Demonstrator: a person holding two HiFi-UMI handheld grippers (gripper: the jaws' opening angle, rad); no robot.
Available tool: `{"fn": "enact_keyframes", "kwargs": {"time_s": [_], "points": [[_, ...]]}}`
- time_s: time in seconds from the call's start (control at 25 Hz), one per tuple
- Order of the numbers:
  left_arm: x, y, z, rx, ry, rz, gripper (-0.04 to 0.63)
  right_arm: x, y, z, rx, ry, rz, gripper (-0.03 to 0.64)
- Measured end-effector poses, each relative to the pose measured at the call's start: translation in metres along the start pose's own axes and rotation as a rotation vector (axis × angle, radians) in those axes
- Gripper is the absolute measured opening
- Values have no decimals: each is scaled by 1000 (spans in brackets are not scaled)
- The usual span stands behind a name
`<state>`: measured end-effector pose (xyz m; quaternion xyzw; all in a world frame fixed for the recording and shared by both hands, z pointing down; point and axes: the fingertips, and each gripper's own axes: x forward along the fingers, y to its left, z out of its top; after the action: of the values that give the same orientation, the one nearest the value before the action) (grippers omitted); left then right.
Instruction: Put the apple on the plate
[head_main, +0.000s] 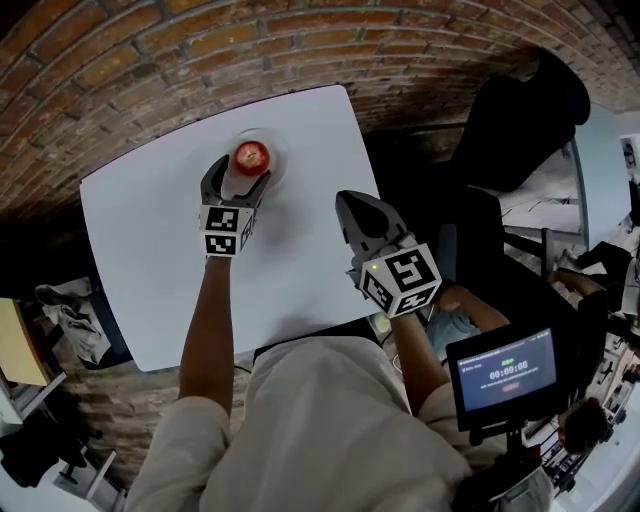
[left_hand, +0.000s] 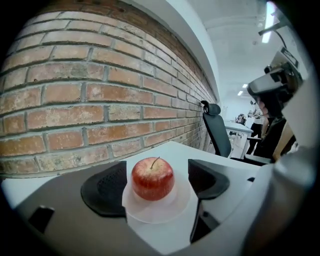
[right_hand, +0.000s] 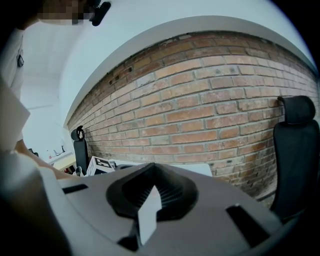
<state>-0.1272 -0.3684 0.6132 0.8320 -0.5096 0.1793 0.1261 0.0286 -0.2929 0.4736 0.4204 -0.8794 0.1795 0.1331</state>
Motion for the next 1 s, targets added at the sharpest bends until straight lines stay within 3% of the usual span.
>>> {"fn": "enact_keyframes", "kwargs": {"time_s": [0.68, 1.0], "points": [[-119, -14, 89, 28, -239, 31, 369, -50, 54, 59, -136, -179, -14, 3], [-192, -29, 131, 32, -368, 3, 263, -74, 92, 84, -184, -258, -6, 3]]}}
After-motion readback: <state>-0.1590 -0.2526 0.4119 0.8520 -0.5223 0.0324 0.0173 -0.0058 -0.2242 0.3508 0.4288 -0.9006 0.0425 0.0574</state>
